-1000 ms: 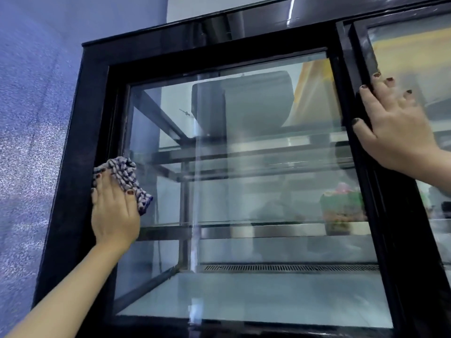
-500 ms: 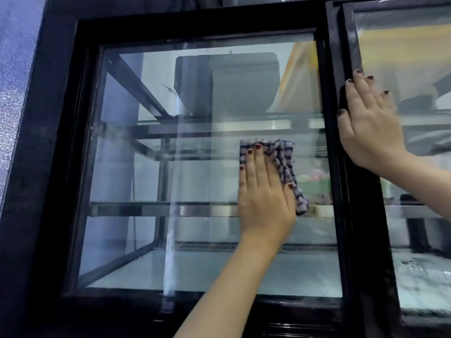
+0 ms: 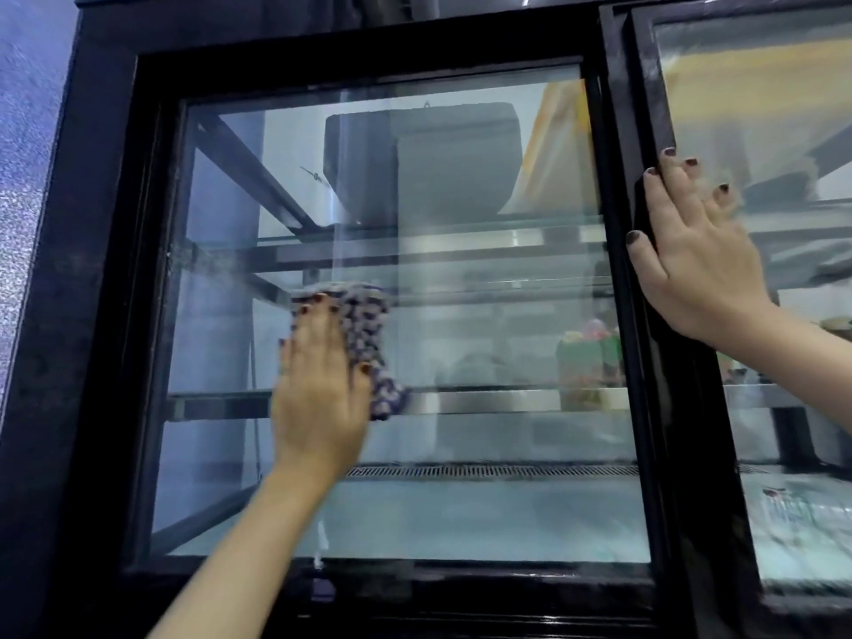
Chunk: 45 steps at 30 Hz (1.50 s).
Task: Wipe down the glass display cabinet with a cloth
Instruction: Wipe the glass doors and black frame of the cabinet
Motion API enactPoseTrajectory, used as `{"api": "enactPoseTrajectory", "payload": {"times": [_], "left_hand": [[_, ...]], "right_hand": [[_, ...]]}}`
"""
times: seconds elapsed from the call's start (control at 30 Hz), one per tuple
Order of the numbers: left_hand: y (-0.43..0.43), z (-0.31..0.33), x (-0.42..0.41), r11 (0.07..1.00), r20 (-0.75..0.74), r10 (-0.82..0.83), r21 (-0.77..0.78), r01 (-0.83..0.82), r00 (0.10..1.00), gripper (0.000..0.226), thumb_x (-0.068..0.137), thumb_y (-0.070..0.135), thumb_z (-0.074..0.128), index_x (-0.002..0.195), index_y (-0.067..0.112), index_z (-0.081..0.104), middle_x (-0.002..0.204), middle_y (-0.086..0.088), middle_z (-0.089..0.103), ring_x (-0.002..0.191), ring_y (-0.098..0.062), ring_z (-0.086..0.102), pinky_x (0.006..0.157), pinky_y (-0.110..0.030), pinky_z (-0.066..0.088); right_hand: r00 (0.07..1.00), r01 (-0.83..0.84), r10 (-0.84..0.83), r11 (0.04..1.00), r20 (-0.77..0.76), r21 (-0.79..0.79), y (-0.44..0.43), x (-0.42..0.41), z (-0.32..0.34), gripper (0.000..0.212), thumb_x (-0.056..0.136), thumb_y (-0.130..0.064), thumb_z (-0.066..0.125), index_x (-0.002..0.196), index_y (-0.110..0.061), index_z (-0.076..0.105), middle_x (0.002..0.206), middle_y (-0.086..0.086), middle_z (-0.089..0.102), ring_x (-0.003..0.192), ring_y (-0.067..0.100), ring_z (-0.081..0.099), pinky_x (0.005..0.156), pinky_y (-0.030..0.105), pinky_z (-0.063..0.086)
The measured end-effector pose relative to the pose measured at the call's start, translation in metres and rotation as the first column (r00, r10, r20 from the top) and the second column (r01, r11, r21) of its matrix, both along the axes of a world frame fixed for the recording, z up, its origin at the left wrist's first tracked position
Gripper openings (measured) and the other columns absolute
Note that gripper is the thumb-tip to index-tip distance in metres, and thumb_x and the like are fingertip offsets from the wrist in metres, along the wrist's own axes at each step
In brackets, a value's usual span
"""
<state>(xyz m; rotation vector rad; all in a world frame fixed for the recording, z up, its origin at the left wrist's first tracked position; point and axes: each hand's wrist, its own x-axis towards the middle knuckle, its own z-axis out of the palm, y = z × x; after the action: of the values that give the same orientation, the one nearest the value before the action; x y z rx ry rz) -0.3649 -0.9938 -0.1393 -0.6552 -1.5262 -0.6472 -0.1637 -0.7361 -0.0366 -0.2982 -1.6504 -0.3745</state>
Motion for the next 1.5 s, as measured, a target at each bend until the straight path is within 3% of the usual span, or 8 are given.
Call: {"api": "enactPoseTrajectory", "payload": {"times": [0.33, 0.63, 0.9, 1.0, 1.13, 1.23, 1.37, 1.5], "left_hand": [[-0.105, -0.027, -0.079, 0.982, 0.131, 0.046, 0.177, -0.069, 0.99, 0.062, 0.094, 0.027, 0.021, 0.145, -0.008, 0.016, 0.153, -0.024, 0.017, 0.142, -0.037, 0.014, 0.115, -0.041, -0.001], [-0.096, -0.082, -0.072, 0.971, 0.164, 0.005, 0.237, -0.044, 0.987, 0.064, 0.094, 0.029, 0.019, 0.144, -0.012, 0.017, 0.151, -0.026, 0.018, 0.142, -0.034, 0.013, 0.116, -0.043, 0.002], [-0.061, -0.098, -0.048, 0.942, 0.264, -0.008, 0.326, -0.081, 0.964, 0.064, 0.095, 0.03, 0.018, 0.144, -0.01, 0.014, 0.154, -0.021, 0.009, 0.143, -0.036, 0.01, 0.116, -0.045, 0.003], [-0.028, -0.094, -0.024, 0.957, 0.234, 0.006, 0.28, -0.074, 0.972, 0.061, 0.096, 0.03, 0.017, 0.146, -0.003, 0.005, 0.153, -0.014, 0.004, 0.143, -0.029, 0.008, 0.117, -0.045, 0.005], [0.035, -0.074, 0.022, 0.984, 0.201, 0.019, 0.172, -0.054, 0.979, 0.06, 0.095, 0.028, 0.021, 0.144, -0.007, 0.019, 0.152, -0.023, 0.022, 0.141, -0.035, 0.021, 0.113, -0.05, 0.01], [0.09, -0.062, 0.062, 0.999, 0.135, -0.011, 0.032, 0.006, 0.991, 0.061, 0.094, 0.031, 0.024, 0.144, -0.002, 0.02, 0.152, -0.019, 0.024, 0.141, -0.032, 0.019, 0.113, -0.05, 0.011], [0.145, -0.068, 0.102, 0.97, 0.014, 0.014, -0.243, -0.01, 1.0, 0.059, 0.095, 0.038, 0.02, 0.146, 0.007, 0.011, 0.154, -0.01, 0.002, 0.143, -0.026, 0.001, 0.118, -0.04, 0.002], [0.144, -0.095, 0.111, 0.911, -0.051, 0.073, -0.402, -0.087, 0.996, 0.059, 0.096, 0.04, 0.025, 0.145, 0.008, 0.023, 0.154, -0.009, 0.012, 0.144, -0.022, 0.013, 0.116, -0.037, 0.01]], "right_hand": [[1.0, 0.002, -0.003, 0.999, 0.029, 0.05, -0.005, -0.003, -0.031, 0.076, 0.086, -0.043, 0.027, 0.146, 0.004, 0.021, 0.157, 0.019, 0.009, 0.146, 0.03, 0.003, 0.117, 0.043, 0.002], [0.993, 0.07, -0.086, 0.982, 0.084, 0.176, -0.009, -0.005, -0.093, 0.069, 0.086, -0.033, 0.028, 0.139, 0.011, 0.032, 0.152, 0.027, 0.019, 0.142, 0.037, 0.017, 0.117, 0.036, -0.002], [0.992, 0.081, -0.097, 0.979, 0.077, 0.185, -0.008, -0.006, -0.097, 0.068, 0.087, -0.032, 0.028, 0.14, 0.01, 0.031, 0.153, 0.025, 0.018, 0.143, 0.035, 0.017, 0.116, 0.044, 0.008], [0.993, 0.078, -0.092, 0.98, 0.069, 0.181, -0.008, -0.007, -0.097, 0.067, 0.088, -0.032, 0.028, 0.14, 0.01, 0.03, 0.153, 0.024, 0.018, 0.142, 0.035, 0.017, 0.116, 0.043, 0.008], [0.995, 0.068, -0.081, 0.98, 0.062, 0.187, -0.008, -0.007, -0.098, 0.065, 0.089, -0.031, 0.028, 0.14, 0.01, 0.03, 0.153, 0.024, 0.019, 0.142, 0.035, 0.018, 0.116, 0.041, 0.006], [0.995, 0.057, -0.072, 0.981, 0.07, 0.188, -0.008, -0.005, -0.097, 0.063, 0.09, -0.028, 0.027, 0.141, 0.01, 0.03, 0.153, 0.024, 0.02, 0.142, 0.034, 0.019, 0.116, 0.038, 0.004], [0.996, 0.028, -0.043, 0.984, 0.08, 0.175, -0.007, -0.002, -0.097, 0.063, 0.089, -0.026, 0.026, 0.142, 0.009, 0.03, 0.152, 0.023, 0.021, 0.141, 0.033, 0.02, 0.116, 0.032, 0.0], [0.996, -0.004, -0.01, 0.985, 0.084, 0.172, -0.006, -0.001, -0.097, 0.062, 0.089, -0.024, 0.024, 0.142, 0.007, 0.03, 0.152, 0.022, 0.023, 0.141, 0.031, 0.02, 0.116, 0.034, 0.003]]}}
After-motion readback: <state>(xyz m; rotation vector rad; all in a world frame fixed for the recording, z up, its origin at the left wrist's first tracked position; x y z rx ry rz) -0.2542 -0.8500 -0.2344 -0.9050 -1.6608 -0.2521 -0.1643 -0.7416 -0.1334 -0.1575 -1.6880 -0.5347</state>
